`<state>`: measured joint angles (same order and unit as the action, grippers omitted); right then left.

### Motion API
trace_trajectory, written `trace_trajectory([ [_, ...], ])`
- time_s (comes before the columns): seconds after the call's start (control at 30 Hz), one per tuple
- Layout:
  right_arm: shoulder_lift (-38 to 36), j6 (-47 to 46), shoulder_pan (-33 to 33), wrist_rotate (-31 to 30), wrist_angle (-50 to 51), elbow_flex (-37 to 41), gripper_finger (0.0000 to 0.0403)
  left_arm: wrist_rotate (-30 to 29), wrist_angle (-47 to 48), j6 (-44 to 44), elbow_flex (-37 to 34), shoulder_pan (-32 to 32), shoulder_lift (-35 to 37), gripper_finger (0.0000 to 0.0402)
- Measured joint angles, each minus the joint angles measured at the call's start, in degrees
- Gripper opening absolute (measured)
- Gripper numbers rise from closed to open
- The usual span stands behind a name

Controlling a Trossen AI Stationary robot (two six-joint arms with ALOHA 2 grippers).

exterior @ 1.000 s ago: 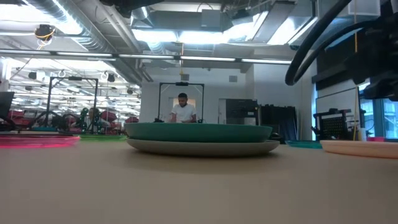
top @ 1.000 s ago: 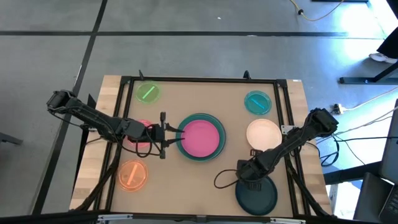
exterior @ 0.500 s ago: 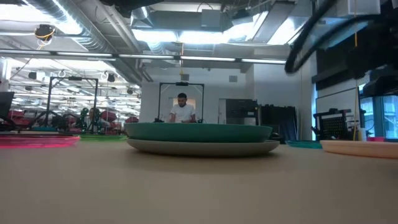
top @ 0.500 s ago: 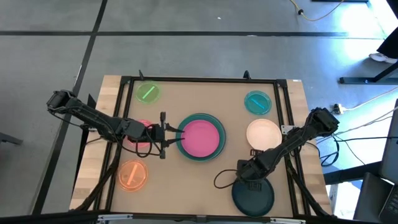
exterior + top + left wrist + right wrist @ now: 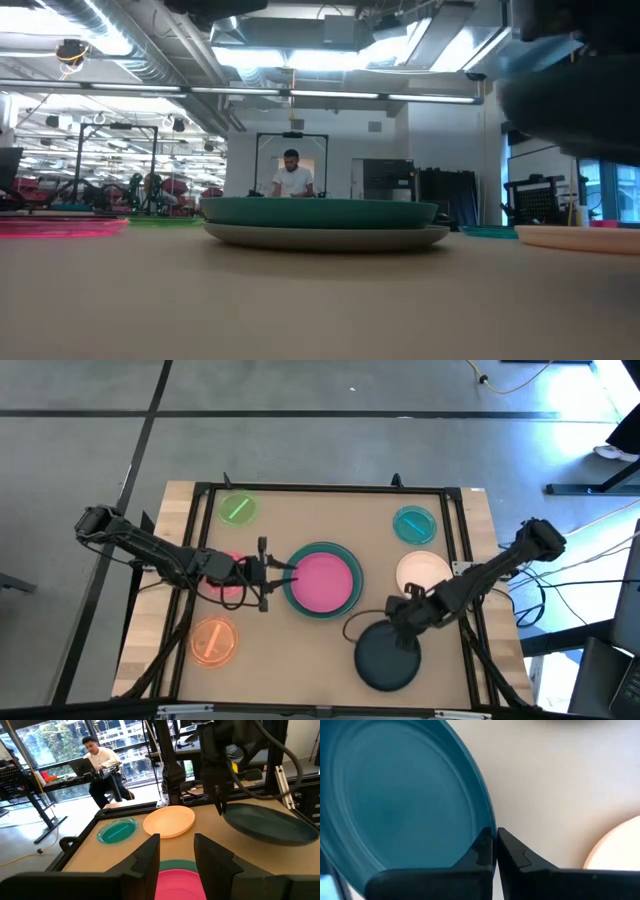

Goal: Stack plastic plates
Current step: Stack the black plate on top of the pink plate

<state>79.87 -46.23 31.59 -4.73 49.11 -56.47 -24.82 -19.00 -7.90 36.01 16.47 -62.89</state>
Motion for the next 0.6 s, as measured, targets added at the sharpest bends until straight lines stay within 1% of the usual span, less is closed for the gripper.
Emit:
trace_trajectory([
  [0.2,-2.31,2.2,-4.64,-0.51,-4.0,0.0,0.0001,0.02,-0.01,0.31,0.0,0.02,0.0,0.0114],
  [0.33,-2.38,3.21,-8.84,-2.84,-7.09,0.0,0.0001,0.02,0.0,0.33,0.0,0.02,0.0,0.0114],
  [0.6,-2.38,9.12,-16.9,-2.71,-16.1,0.0,0.0001,0.02,0.01,0.31,0.0,0.02,0.0,0.0114],
])
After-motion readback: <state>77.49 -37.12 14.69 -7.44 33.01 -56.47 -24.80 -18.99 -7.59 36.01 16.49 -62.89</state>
